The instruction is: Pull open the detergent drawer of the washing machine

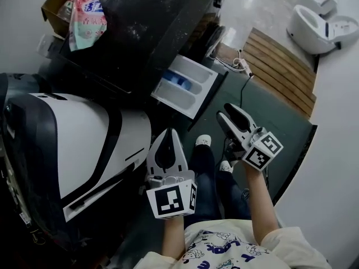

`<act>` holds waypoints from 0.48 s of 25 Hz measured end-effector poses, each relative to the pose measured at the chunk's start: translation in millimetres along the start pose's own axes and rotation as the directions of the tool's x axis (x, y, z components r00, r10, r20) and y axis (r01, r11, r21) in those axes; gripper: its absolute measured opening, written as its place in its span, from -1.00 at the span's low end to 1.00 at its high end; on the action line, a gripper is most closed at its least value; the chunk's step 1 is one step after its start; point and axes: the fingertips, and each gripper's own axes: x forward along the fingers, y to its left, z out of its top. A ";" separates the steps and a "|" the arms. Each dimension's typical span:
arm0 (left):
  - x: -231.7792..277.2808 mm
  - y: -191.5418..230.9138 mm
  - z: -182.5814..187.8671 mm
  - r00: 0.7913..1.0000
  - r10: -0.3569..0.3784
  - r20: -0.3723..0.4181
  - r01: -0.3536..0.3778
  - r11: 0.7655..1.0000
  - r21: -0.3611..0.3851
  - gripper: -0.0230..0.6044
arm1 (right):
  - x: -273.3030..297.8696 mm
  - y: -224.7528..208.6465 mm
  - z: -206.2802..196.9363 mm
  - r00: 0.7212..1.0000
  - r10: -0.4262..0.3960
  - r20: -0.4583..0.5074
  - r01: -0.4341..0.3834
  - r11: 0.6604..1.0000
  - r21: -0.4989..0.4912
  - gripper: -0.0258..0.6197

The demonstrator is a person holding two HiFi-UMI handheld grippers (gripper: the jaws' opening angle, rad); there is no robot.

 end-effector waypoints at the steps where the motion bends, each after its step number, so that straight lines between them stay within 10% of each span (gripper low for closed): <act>1: -4.8 -0.7 6.1 1.000 0.005 0.009 -0.005 1.000 0.001 -0.88 | -3.6 8.9 9.4 1.000 -0.018 -0.014 0.017 0.997 -0.073 -0.37; 12: -55.2 -12.2 82.4 0.987 0.038 0.155 -0.037 0.999 -0.010 -0.88 | -25.3 106.9 101.2 0.994 -0.111 0.012 0.101 0.856 -0.508 -0.62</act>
